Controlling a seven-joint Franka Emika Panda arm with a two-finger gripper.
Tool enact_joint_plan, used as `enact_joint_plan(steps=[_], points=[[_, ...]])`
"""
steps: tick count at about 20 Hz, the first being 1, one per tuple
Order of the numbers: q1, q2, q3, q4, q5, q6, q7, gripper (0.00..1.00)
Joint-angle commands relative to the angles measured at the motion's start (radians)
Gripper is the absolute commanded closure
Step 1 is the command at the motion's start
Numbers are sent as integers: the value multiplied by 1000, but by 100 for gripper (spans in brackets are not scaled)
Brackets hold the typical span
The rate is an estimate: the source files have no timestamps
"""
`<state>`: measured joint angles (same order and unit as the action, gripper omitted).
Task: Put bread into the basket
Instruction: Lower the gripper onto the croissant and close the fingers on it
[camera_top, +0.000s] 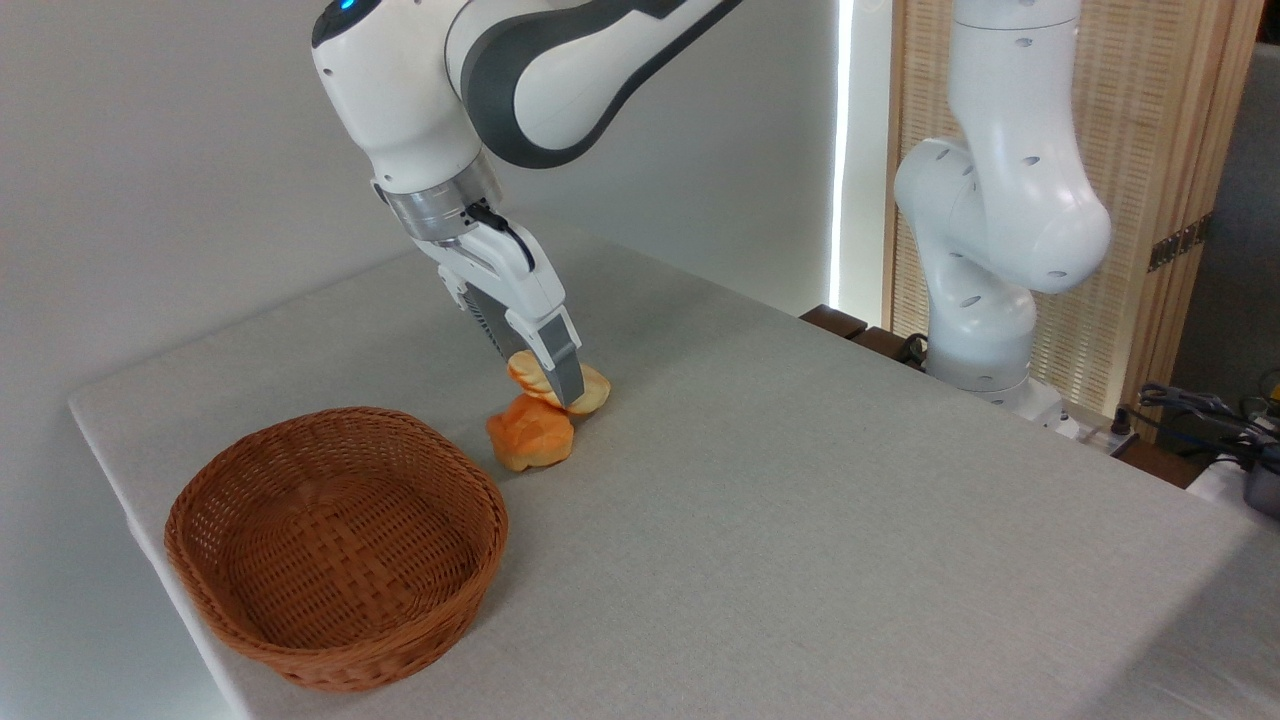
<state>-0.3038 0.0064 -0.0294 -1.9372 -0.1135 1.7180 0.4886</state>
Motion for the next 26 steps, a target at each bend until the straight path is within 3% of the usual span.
enact_joint_plan(steps=[1,5,7,21,26], points=[[-34,27,9,0,-12,-12,-24,1],[-34,32,9,1,-17,-5,-19,46],[-34,32,9,3,-17,-3,-15,56],[-34,26,11,9,-17,-5,-13,57],[-24,12,26,62,-32,-11,-16,56]])
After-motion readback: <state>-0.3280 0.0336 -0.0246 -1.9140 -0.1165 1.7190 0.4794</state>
